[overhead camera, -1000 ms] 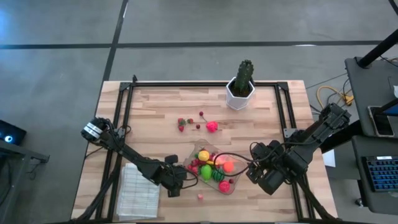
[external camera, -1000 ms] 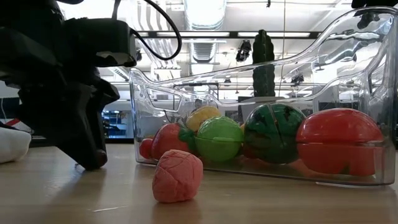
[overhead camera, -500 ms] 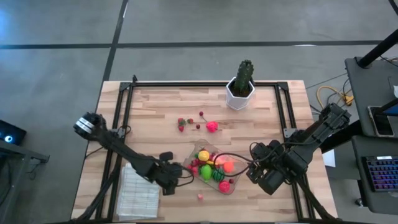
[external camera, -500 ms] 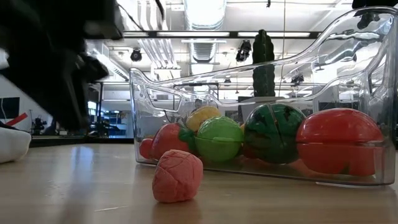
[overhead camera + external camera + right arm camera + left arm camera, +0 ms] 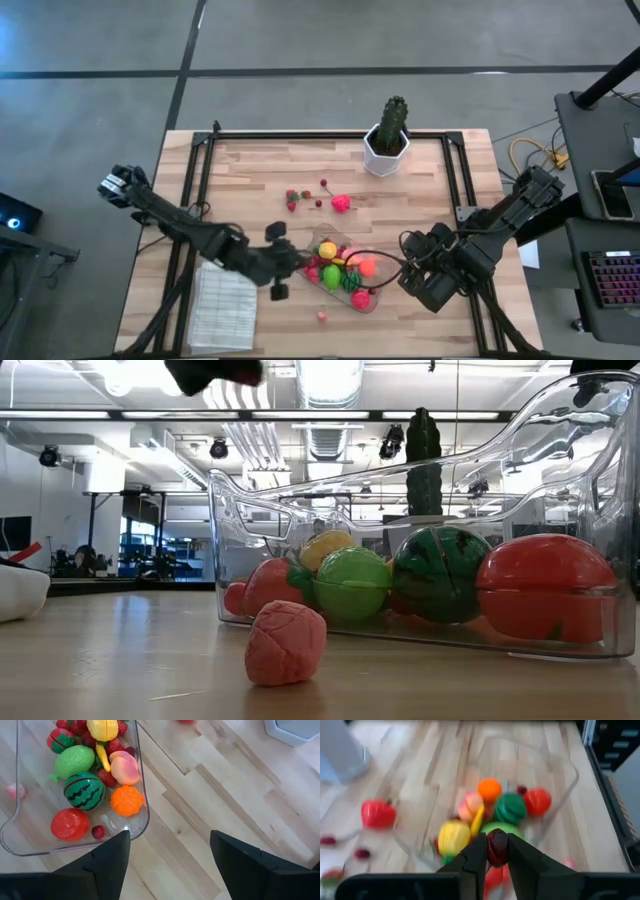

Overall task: Pick and placing Produce into tupperware
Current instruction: Put the red cherry into the transparent bin, then put the pink peach into the transparent bin

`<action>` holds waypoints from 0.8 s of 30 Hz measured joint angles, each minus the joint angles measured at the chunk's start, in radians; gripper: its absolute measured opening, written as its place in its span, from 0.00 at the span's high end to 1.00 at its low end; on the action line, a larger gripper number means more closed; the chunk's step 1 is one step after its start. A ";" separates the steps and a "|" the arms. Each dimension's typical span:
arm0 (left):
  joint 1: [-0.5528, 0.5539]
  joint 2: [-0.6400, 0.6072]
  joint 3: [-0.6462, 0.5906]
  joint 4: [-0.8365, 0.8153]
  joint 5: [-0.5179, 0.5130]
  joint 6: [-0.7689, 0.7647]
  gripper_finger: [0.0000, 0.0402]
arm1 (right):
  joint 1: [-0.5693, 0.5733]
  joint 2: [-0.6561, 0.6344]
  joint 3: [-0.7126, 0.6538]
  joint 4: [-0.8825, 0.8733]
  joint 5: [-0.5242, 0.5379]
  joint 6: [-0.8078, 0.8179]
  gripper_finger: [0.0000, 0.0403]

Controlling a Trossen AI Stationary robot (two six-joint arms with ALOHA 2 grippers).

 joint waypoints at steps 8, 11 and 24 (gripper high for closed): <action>0.102 0.096 -0.006 0.060 0.038 -0.102 0.68 | 0.015 0.000 0.000 0.001 -0.009 0.059 0.35; 0.101 0.101 -0.006 0.059 0.041 -0.128 0.57 | 0.019 0.000 0.000 0.005 -0.012 0.080 0.34; 0.050 -0.072 0.033 -0.016 0.021 -0.255 0.38 | 0.042 0.000 0.003 0.160 -0.166 0.148 0.35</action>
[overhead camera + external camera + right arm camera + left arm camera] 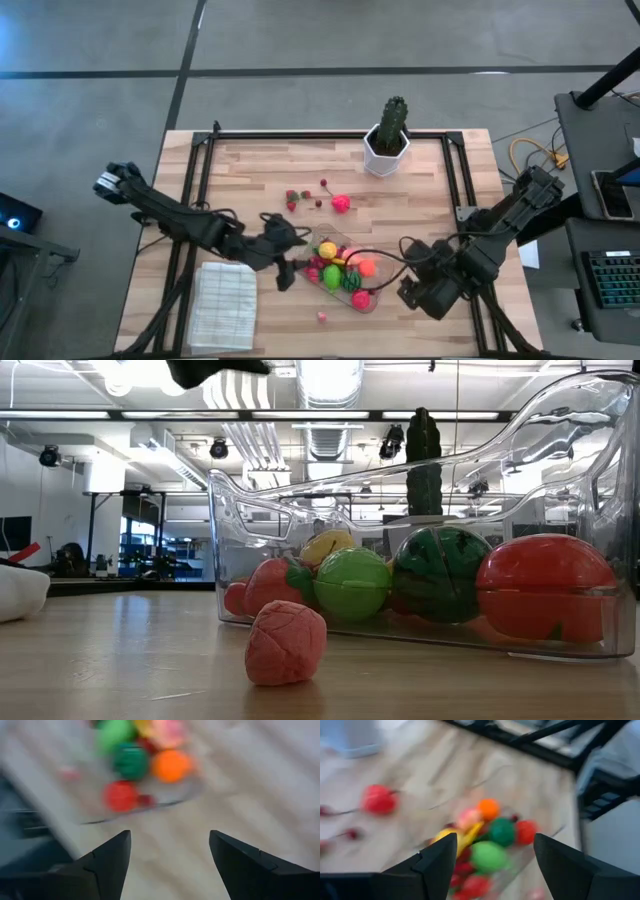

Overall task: Pick and placing Produce into tupperware
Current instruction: Put the pink peach into the transparent bin

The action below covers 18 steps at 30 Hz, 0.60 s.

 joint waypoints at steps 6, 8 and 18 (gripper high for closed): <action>-0.013 -0.085 -0.007 -0.279 -0.068 -0.005 0.38 | 0.088 0.030 0.010 0.329 0.135 0.169 0.36; -0.016 -0.101 -0.008 -0.340 -0.089 -0.001 0.38 | 0.109 0.080 0.028 0.326 0.145 0.254 0.37; -0.053 -0.168 -0.098 -0.414 -0.082 0.084 0.38 | 0.096 0.468 0.400 0.308 0.000 0.480 0.45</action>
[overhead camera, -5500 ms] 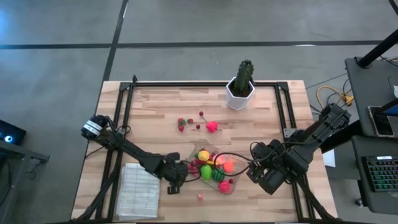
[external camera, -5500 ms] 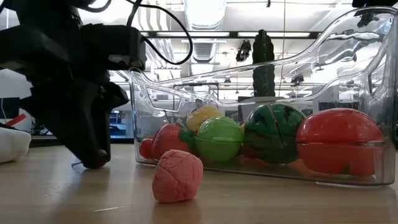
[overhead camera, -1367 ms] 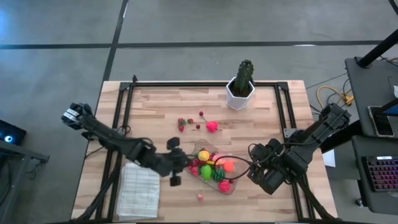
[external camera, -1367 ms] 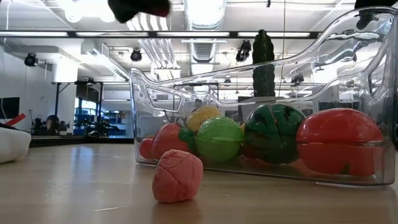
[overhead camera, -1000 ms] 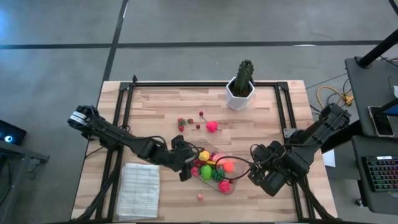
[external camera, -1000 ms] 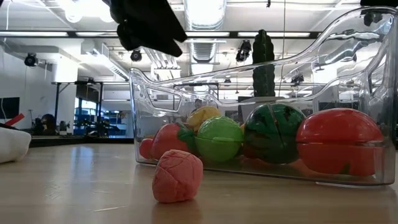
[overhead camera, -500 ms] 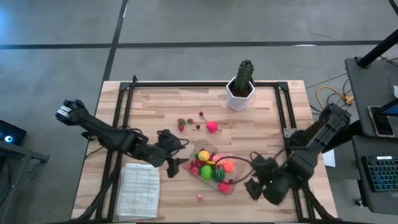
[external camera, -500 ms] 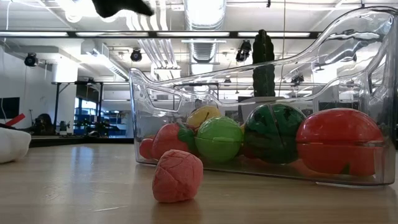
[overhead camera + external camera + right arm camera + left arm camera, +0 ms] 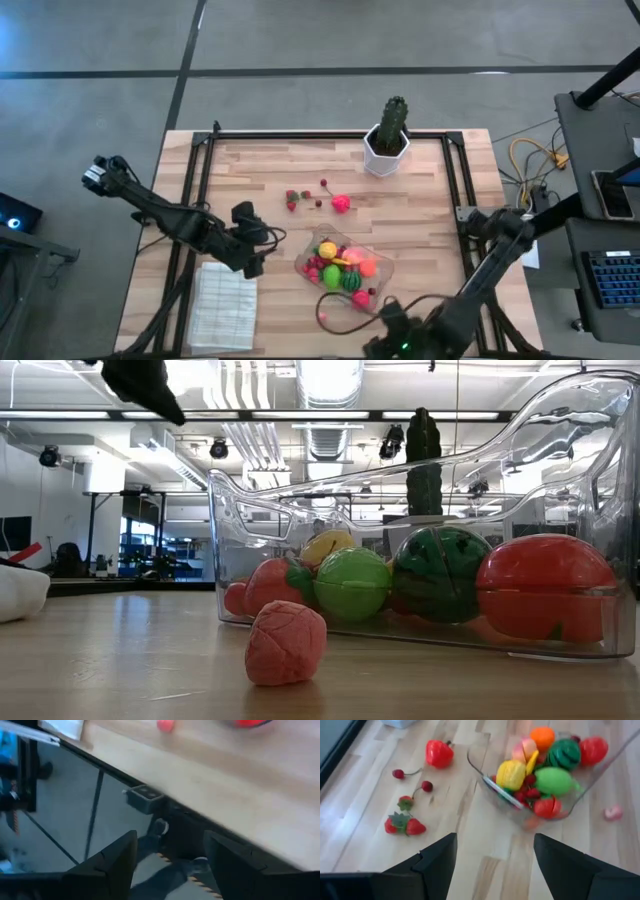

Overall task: Pick and placing Produce into tupperware
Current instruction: Put the pink peach into the transparent bin

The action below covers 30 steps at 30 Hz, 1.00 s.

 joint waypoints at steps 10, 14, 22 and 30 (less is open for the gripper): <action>-0.044 -0.012 -0.114 -0.016 0.041 0.146 0.38 | -0.080 0.331 0.457 -0.244 -0.010 0.191 0.46; -0.072 -0.015 -0.128 -0.075 0.054 0.149 0.38 | -0.127 0.439 0.583 -0.260 -0.026 0.185 0.45; -0.106 -0.048 -0.182 -0.111 0.050 0.139 0.38 | -0.193 0.454 0.548 -0.264 -0.044 0.210 0.43; -0.107 -0.133 -0.247 -0.110 0.049 0.077 0.38 | -0.222 0.460 0.548 -0.270 -0.073 0.205 0.43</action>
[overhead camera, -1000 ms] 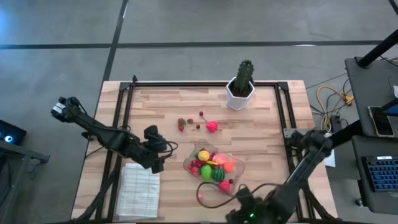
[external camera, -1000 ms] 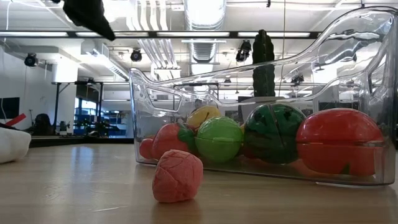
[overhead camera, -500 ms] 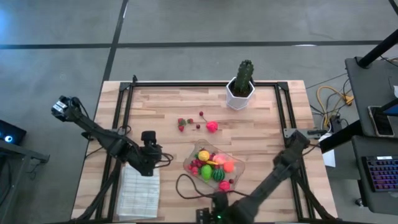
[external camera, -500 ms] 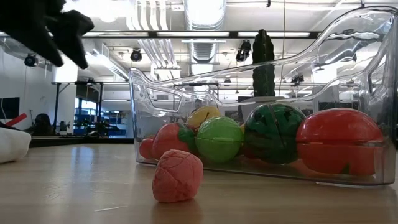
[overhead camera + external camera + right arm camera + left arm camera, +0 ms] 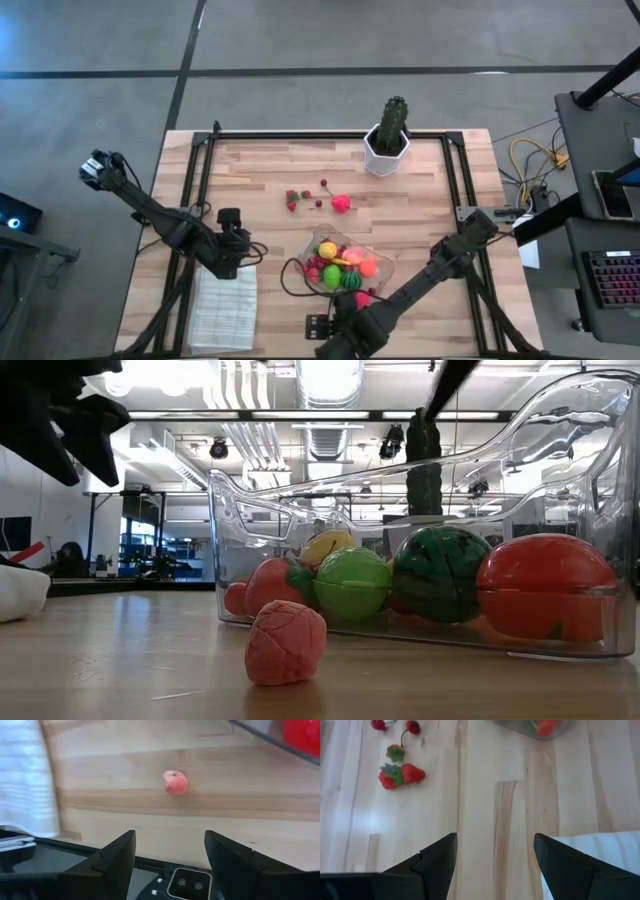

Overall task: Pick and placing Produce into tupperware
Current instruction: Put the pink peach into the transparent bin

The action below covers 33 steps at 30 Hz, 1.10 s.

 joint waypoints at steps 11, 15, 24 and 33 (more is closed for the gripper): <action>0.000 -0.066 -0.038 0.007 -0.019 -0.009 0.38 | -0.038 0.002 -0.058 0.100 -0.073 -0.062 0.43; 0.000 -0.064 -0.040 0.017 0.024 -0.009 0.38 | -0.032 0.001 -0.030 0.068 0.004 -0.141 0.43; 0.000 -0.038 -0.094 0.304 0.094 0.043 0.38 | 0.034 -0.114 0.024 -0.088 0.273 -0.178 0.44; 0.001 0.139 -0.094 0.612 0.271 0.040 0.38 | 0.081 -0.307 0.032 -0.310 0.546 -0.284 0.44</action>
